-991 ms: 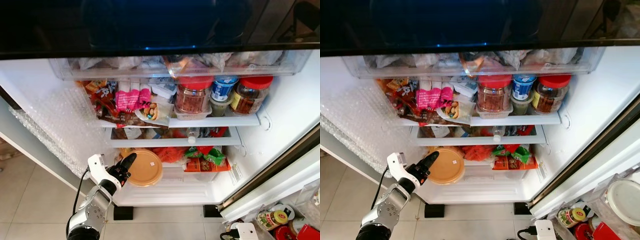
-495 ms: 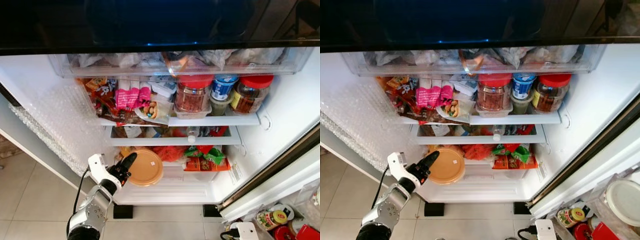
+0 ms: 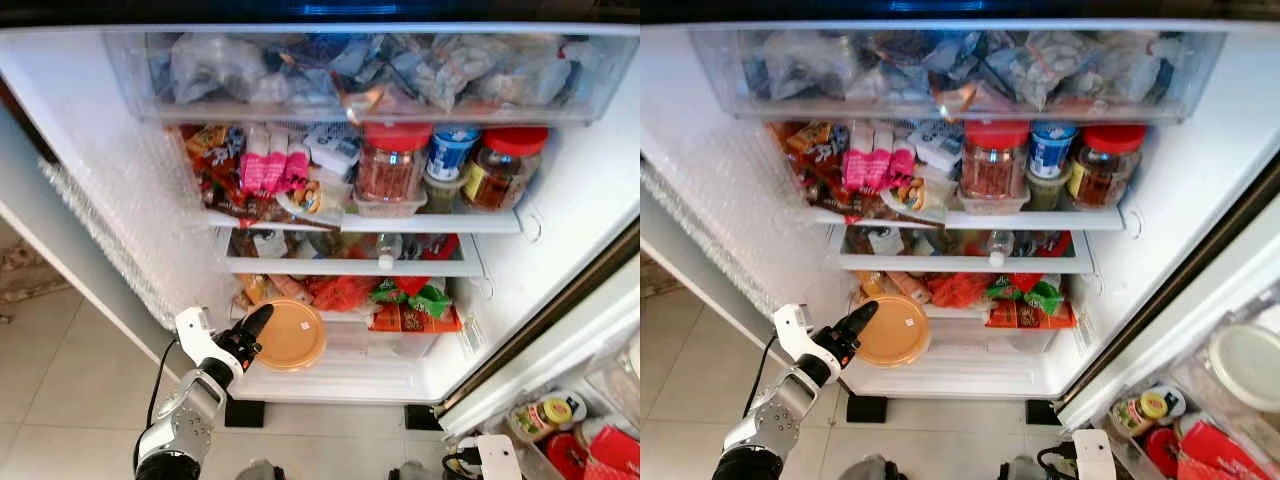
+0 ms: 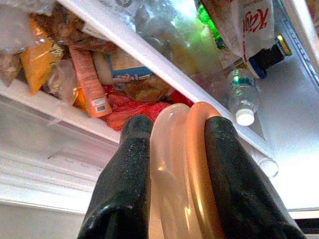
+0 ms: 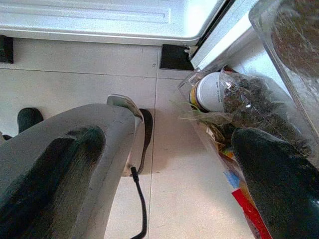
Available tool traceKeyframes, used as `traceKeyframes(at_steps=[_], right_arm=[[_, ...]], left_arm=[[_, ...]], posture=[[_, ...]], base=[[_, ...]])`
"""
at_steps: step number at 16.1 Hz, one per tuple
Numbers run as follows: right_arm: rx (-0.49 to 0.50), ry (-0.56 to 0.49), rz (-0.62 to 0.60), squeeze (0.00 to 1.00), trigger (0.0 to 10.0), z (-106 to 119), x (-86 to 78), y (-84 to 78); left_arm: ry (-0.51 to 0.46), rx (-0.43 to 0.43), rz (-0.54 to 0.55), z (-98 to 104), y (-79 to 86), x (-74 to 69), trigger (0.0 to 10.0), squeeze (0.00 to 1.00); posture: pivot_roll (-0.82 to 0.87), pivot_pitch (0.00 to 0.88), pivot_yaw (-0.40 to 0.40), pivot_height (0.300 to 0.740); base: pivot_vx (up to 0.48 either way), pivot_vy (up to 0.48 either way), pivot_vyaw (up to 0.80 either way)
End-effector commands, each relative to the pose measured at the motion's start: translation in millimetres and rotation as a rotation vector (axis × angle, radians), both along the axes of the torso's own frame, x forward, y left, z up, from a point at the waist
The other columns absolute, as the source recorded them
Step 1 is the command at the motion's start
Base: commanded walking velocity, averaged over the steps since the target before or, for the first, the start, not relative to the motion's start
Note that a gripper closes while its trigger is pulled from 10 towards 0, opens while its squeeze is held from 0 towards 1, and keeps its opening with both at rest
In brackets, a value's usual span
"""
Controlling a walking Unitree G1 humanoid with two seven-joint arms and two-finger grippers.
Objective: Restocking fridge
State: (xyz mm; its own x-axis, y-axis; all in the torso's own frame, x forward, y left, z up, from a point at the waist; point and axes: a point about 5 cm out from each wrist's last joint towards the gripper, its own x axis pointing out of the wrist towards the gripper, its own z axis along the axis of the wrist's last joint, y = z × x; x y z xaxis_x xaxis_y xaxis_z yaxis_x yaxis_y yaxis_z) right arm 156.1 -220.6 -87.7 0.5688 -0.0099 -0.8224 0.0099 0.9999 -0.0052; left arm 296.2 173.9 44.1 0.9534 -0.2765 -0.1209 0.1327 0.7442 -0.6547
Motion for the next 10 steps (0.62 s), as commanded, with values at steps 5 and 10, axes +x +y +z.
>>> traceKeyframes(at_steps=[5,10], right_arm=[[0.015,0.079,-0.012,0.00,10.0,-9.1,-20.5,2.5],[0.017,0.080,-0.015,0.00,10.0,-9.1,-20.2,2.6]], left_arm=[[-0.035,-0.016,0.019,7.6,1.6,4.9,10.0,0.00],[-0.041,-0.019,0.007,9.1,-0.8,5.7,10.0,0.00]], posture=[[-0.02,0.146,0.026,0.661],[-0.02,0.152,0.027,0.661]], base=[[0.000,0.000,0.00],[0.000,0.000,0.00]])
